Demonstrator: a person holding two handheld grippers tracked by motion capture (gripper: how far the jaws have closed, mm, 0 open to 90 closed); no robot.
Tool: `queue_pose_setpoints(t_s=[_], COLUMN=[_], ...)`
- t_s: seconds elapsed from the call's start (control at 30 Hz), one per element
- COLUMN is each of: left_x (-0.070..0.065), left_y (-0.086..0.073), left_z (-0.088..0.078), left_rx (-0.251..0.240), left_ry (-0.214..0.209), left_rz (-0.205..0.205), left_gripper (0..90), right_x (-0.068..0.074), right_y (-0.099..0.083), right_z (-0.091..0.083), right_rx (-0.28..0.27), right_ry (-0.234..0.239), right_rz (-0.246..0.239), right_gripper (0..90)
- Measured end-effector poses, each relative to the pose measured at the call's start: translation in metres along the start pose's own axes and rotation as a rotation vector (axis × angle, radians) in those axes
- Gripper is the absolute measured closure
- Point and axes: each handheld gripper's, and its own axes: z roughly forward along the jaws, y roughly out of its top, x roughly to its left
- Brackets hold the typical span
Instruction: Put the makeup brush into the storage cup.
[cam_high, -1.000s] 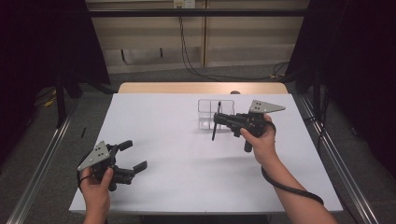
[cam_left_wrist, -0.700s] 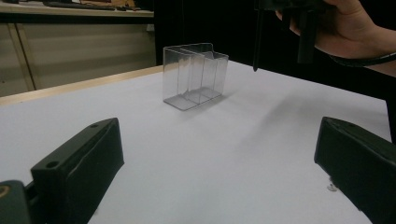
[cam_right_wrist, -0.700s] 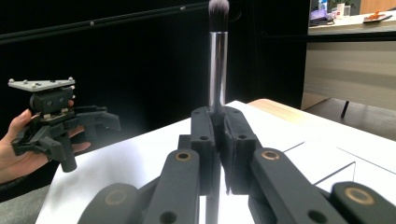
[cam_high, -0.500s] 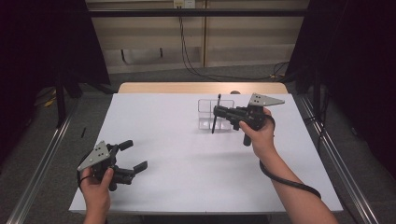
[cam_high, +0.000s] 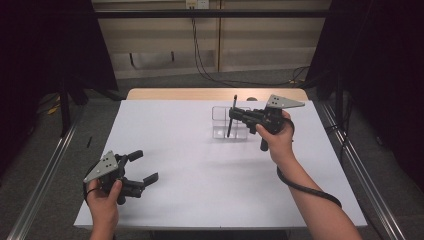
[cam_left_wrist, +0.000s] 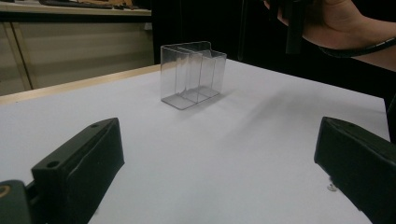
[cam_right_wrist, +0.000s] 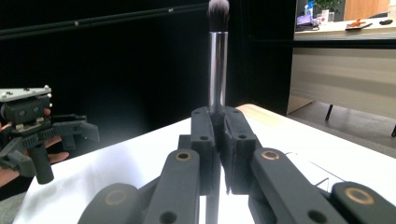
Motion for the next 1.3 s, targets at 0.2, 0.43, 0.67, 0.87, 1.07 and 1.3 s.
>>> queue_pose_setpoints(t_s=[0.2, 0.43, 0.67, 0.87, 1.07, 1.3], left_x=[0.0, 0.001, 0.001, 0.001, 0.001, 0.001], left_y=[-0.001, 0.0, -0.001, -0.001, -0.001, -0.002], left_z=[0.0, 0.0, 0.0, 0.0, 0.001, 0.002], left_rx=[0.002, -0.002, 0.001, 0.0, 0.004, 0.003], left_ry=[-0.006, -0.005, -0.007, -0.006, -0.01, -0.01], left_rz=[-0.002, 0.0, -0.001, 0.003, 0.003, -0.001], left_gripper=[1.3, 1.3, 1.3, 1.3, 1.3, 1.3], right_x=[-0.002, -0.007, -0.01, -0.013, -0.016, -0.02], right_y=[0.004, 0.006, 0.007, 0.008, 0.01, 0.016], right_z=[0.002, 0.003, 0.005, 0.008, 0.01, 0.01], right_rx=[0.009, 0.001, -0.003, 0.001, 0.005, 0.0], right_ry=[-0.017, -0.032, -0.044, -0.056, -0.067, -0.082], right_rz=[-0.024, -0.027, -0.029, -0.026, -0.031, -0.035], right_gripper=[84.5, 84.5, 84.5, 84.5, 84.5, 84.5])
